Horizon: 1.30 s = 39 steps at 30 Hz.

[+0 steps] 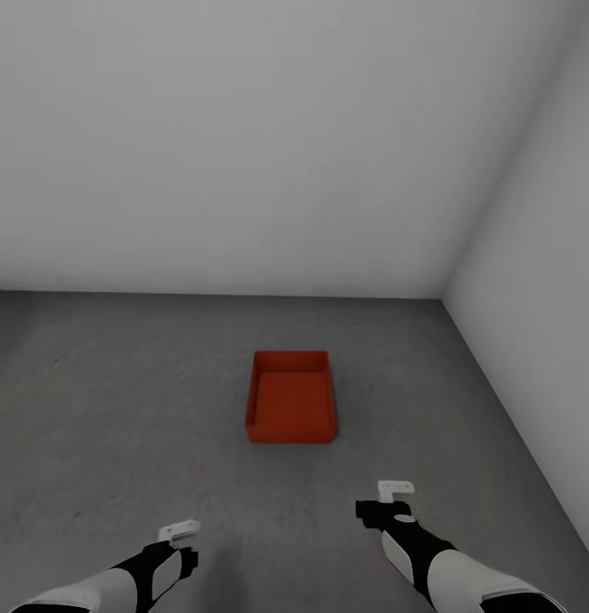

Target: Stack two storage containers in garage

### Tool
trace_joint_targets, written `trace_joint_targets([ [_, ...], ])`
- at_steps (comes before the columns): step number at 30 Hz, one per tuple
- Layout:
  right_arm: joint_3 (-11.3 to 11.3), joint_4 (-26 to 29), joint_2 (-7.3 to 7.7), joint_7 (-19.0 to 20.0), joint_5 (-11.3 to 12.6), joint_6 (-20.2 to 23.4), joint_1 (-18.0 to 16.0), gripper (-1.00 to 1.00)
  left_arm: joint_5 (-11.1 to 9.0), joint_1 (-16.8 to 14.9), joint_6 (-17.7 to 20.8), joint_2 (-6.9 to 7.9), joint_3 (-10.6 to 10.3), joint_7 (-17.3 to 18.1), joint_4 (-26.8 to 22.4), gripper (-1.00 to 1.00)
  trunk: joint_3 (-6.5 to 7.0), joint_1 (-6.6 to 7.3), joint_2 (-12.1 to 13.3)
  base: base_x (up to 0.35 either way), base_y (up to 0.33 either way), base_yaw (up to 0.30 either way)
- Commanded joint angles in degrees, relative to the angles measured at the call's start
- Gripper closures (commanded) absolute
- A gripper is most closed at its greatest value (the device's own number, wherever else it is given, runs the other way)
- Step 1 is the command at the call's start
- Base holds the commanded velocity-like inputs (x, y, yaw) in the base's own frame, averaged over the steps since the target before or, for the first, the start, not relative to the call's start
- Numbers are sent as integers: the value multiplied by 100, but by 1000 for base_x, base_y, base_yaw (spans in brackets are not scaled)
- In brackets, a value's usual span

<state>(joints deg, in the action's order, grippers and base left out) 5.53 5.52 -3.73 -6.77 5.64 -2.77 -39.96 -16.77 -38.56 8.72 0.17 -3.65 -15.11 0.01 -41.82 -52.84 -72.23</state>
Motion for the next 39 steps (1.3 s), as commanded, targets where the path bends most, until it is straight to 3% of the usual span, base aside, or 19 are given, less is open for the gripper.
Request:
trace_joint_targets([
  [1,51,-4,-2,-20,60,-25,-3,-100,-45,-3,19,0,-40,-12,0,-100,-4,4,-3,-344,0,0],
  [19,54,1,-14,-18,51,-28,-3,-100,-43,-3,16,29,-39,-1,-1,-100,-4,4,-3,-332,0,0],
  [29,64,-146,2,-18,49,-33,31,-100,-38,-3,1,35,-40,-1,-1,-100,-4,4,-3,-67,0,0],
  [30,93,-657,157,0,30,-92,351,-100,-36,-3,4,30,-43,5,-1,-100,-4,4,-3,0,0,0],
  [33,95,-699,177,5,39,-70,403,-100,-35,-3,10,28,-44,4,-1,-100,-4,4,-3,0,0,0],
  [34,97,-729,313,7,54,-47,1257,-100,-28,318,1,27,-48,-19,-1,-100,-4,4,-3,0,0,0],
  [39,97,-728,349,2,49,-105,2175,-100,-28,827,-3,22,-48,-23,-1,-100,-4,4,-3,0,0,0],
])
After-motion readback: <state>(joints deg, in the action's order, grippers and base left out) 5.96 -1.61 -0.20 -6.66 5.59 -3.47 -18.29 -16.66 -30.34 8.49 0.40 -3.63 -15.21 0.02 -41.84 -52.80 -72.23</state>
